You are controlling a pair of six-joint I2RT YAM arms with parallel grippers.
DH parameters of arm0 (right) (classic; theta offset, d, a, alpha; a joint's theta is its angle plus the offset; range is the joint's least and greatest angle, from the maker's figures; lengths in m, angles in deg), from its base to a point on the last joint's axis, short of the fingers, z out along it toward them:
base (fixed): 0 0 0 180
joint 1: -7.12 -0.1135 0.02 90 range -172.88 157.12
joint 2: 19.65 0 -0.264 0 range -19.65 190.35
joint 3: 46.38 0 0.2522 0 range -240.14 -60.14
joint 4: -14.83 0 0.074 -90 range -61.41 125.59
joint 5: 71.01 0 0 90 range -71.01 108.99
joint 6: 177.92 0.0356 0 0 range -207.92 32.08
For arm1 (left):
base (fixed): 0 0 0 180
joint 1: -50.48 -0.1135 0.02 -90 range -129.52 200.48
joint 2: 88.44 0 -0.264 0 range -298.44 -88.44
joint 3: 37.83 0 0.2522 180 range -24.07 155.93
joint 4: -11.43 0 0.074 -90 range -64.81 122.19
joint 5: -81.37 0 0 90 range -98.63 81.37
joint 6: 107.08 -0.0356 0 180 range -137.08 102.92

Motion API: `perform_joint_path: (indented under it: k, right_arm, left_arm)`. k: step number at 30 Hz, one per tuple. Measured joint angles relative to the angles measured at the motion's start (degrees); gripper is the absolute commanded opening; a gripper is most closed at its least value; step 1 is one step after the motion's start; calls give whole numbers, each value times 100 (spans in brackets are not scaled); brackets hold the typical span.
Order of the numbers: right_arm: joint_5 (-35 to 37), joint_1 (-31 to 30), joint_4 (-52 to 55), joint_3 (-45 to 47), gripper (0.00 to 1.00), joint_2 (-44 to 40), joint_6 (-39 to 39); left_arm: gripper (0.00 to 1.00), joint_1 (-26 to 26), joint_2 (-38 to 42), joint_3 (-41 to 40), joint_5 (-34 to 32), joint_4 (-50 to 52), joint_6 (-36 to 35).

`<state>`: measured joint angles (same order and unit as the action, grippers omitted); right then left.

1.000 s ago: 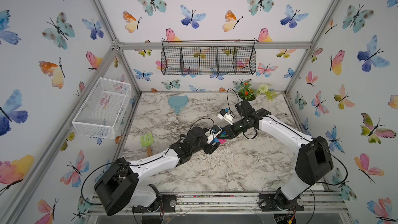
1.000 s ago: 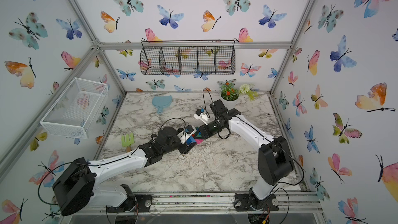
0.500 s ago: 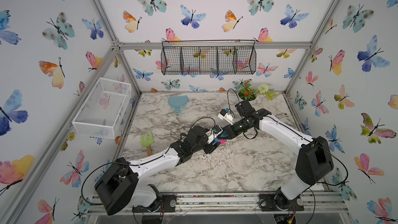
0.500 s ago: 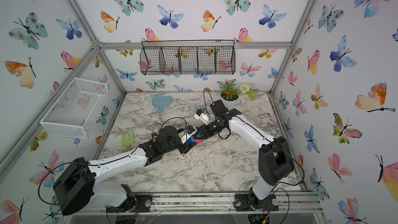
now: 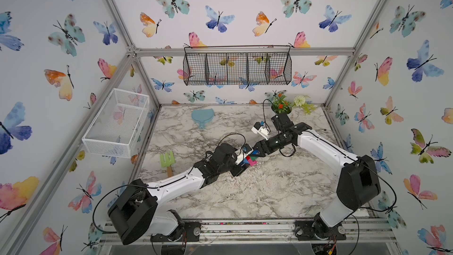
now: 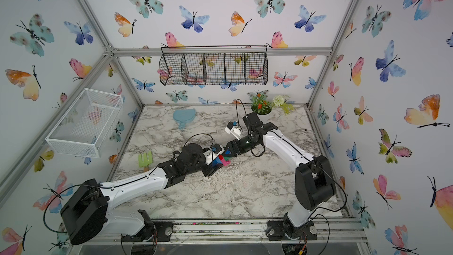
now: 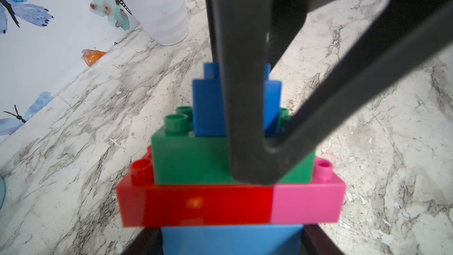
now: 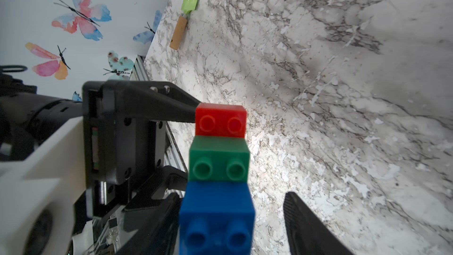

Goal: Assemble a spoon with lego
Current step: Place the lego brick at the center of the board.

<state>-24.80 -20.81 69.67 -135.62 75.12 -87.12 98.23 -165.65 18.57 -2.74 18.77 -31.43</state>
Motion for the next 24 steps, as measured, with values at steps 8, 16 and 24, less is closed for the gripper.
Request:
perform_joint_path:
  k: [8,16,24]
  right_arm:
    - [151,1276,-166,568,99,-400,308]
    - [310,1891,-415,638,99,-573,612]
    - [439,1937,-514,682,99,-599,699]
  left_arm:
    - [47,-11,-389,245,-61,732,-2]
    - [46,-13,-1261,1257,-105,1786,4]
    - [48,-13,-2361,2151,-72,2651,33]
